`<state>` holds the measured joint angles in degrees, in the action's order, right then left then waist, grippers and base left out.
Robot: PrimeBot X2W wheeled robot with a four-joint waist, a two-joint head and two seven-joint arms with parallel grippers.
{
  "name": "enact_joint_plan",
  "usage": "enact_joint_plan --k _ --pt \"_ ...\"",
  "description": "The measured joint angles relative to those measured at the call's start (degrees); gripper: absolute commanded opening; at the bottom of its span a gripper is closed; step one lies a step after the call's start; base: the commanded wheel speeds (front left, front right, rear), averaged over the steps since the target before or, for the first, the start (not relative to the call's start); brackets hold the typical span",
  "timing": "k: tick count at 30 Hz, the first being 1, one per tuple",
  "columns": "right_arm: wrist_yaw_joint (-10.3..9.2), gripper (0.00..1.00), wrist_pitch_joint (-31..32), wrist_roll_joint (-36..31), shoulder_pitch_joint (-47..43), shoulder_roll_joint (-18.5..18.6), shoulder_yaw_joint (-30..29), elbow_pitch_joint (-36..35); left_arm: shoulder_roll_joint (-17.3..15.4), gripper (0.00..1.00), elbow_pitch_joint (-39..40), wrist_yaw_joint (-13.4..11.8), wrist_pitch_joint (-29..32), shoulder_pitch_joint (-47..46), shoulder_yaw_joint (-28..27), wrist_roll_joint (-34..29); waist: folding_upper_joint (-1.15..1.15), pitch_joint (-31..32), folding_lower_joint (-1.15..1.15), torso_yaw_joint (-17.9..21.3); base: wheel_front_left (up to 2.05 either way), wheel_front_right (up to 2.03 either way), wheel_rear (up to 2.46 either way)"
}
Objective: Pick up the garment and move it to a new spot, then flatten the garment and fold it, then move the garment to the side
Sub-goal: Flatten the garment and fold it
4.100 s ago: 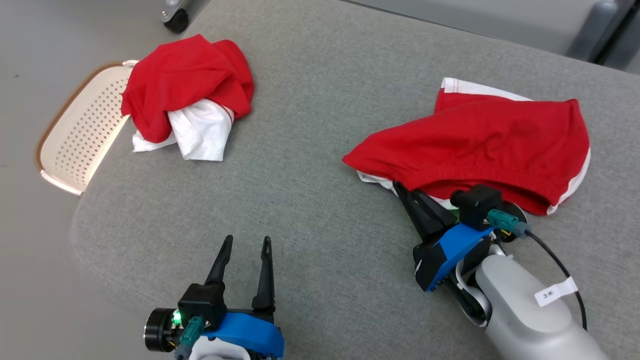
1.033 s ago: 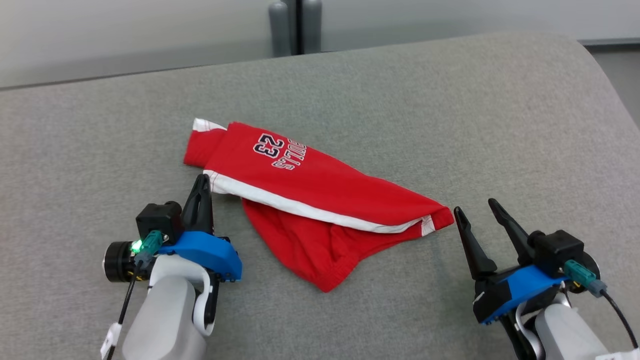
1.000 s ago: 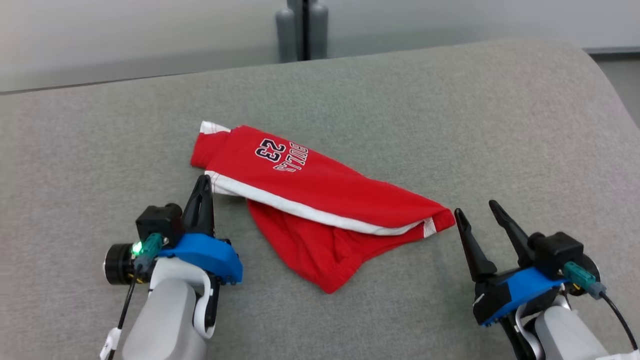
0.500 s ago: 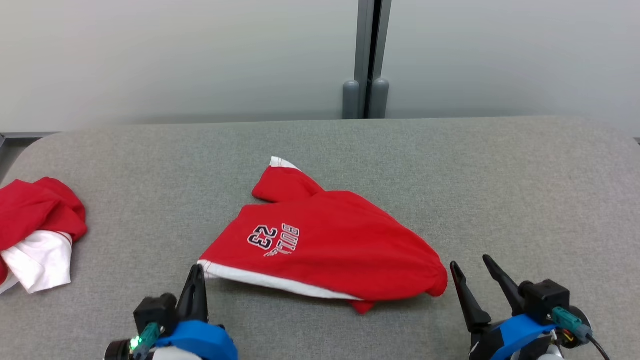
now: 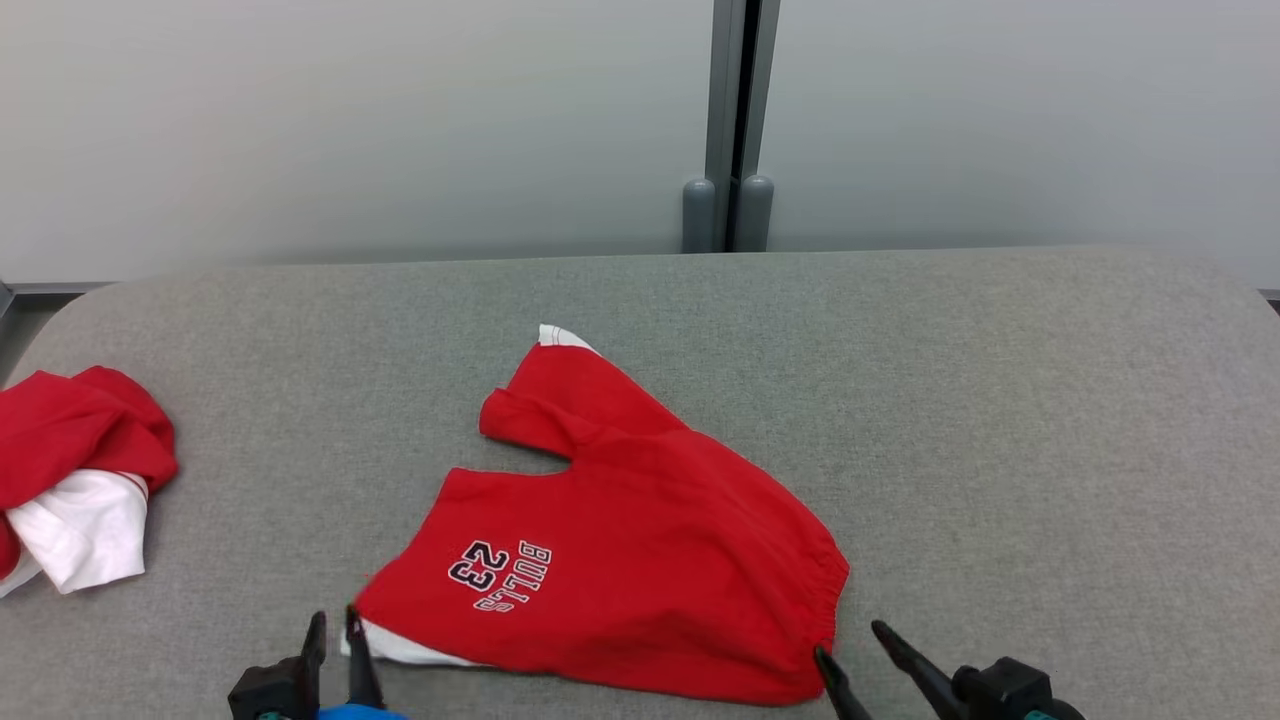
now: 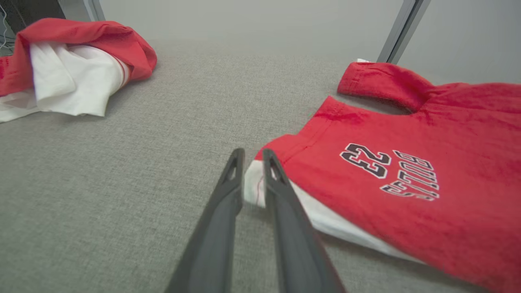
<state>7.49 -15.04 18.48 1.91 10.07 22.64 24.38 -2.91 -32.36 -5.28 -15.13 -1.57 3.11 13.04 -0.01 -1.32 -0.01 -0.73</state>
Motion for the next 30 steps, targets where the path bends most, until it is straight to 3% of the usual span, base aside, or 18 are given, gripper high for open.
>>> enact_joint_plan --k 5,12,13,15,16,17,21,26,30 --pt "0.0 1.0 0.01 3.12 -1.07 2.12 5.49 -0.52 0.02 1.0 1.97 0.02 0.0 -0.04 1.51 -0.51 0.0 -0.58 0.0 -0.69 0.0 0.0 0.0" --pt "0.0 1.0 0.0 5.52 0.81 2.25 8.5 2.91 0.02 1.0 4.27 0.02 0.0 -0.66 3.1 -0.53 0.01 -1.61 0.01 -1.89 0.0 0.0 0.0" --pt "0.0 0.95 0.0 5.87 1.47 2.21 9.14 3.15 0.01 1.0 4.47 0.02 0.0 -0.75 3.23 -0.53 0.01 -1.81 0.01 -2.07 0.0 0.0 0.0" --pt "0.0 0.42 0.01 6.43 2.62 2.22 10.15 3.65 0.01 1.0 4.75 0.02 0.0 -0.81 3.37 -0.53 0.01 -2.16 0.01 -2.47 0.0 0.0 0.0" --pt "0.0 0.05 0.01 6.56 3.07 2.26 10.42 3.56 0.01 1.0 4.89 0.01 0.0 -0.84 3.42 -0.52 0.01 -2.33 0.01 -2.65 0.0 0.0 0.0" --pt "0.0 0.0 0.0 6.77 3.6 2.36 10.56 3.46 0.0 1.0 5.09 0.0 0.0 -0.85 3.46 -0.52 0.01 -2.48 0.01 -2.8 0.0 0.0 0.0" --pt "0.0 0.0 0.01 7.61 4.87 3.28 10.58 1.35 0.0 1.0 5.79 -0.19 0.0 -0.81 4.12 -0.42 0.01 -3.1 0.01 -3.03 0.0 0.0 0.0" --pt "0.0 0.0 0.0 11.65 6.27 2.89 6.9 -3.69 -0.01 1.0 6.58 -0.16 0.0 -0.83 5.95 0.07 0.01 -4.12 0.01 -3.05 0.0 0.0 0.0" --pt "0.0 0.0 0.0 13.89 10.99 2.56 3.82 -3.89 0.0 1.0 6.5 -0.12 0.0 -1.8 8.04 0.51 0.01 -5.38 0.01 -3.77 0.0 0.0 0.0"
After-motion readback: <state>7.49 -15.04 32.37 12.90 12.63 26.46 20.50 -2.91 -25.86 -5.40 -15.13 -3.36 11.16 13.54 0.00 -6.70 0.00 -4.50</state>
